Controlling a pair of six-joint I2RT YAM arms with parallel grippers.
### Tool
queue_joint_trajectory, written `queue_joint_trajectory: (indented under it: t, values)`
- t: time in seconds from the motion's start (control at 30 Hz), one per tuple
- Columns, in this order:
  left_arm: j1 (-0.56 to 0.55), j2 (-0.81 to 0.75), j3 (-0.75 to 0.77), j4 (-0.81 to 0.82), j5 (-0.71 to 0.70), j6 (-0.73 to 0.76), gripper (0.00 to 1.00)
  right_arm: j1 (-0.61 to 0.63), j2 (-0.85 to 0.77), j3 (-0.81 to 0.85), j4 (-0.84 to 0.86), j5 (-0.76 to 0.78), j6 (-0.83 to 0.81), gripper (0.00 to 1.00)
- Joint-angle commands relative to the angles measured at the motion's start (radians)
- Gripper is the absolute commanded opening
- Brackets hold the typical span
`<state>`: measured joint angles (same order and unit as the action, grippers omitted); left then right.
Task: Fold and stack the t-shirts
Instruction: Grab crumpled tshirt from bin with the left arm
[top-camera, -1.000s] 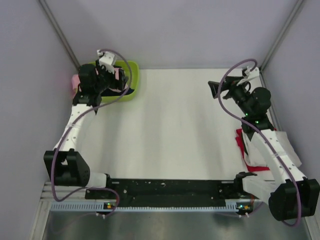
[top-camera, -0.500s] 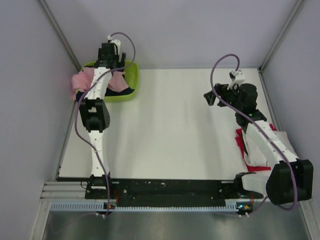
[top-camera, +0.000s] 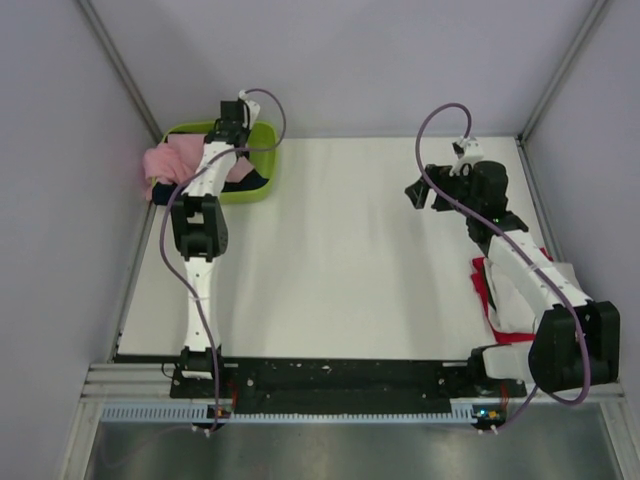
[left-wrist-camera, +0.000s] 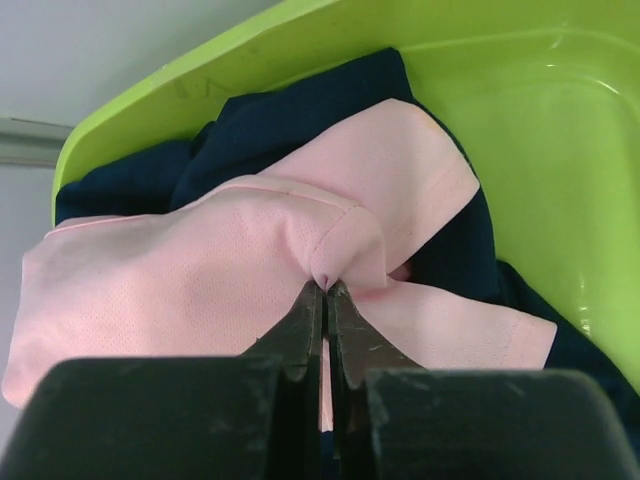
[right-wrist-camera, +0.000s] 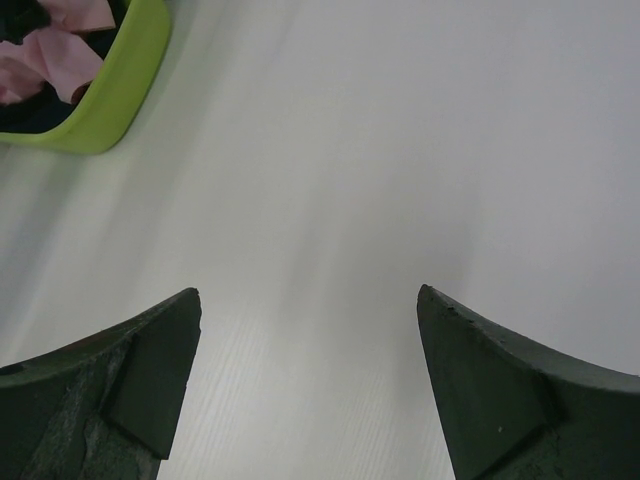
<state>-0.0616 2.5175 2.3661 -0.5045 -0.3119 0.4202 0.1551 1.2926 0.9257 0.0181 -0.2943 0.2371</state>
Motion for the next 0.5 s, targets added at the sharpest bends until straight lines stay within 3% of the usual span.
queue_joint_trajectory:
  t: [0.0, 0.17, 0.47]
  values:
    - [0.009, -0.110, -0.017, 0.052, 0.086, -0.001, 0.00, 0.012, -0.036, 0.042, 0.039, 0.007, -0.005, 0.87]
    - [0.009, -0.274, -0.027, -0.018, 0.189, -0.061, 0.00, 0.014, -0.107, 0.022, 0.026, 0.017, -0.009, 0.87]
    - [-0.036, -0.788, 0.008, -0.182, 0.413, -0.116, 0.00, 0.087, -0.191, 0.079, -0.009, -0.038, -0.048, 0.86]
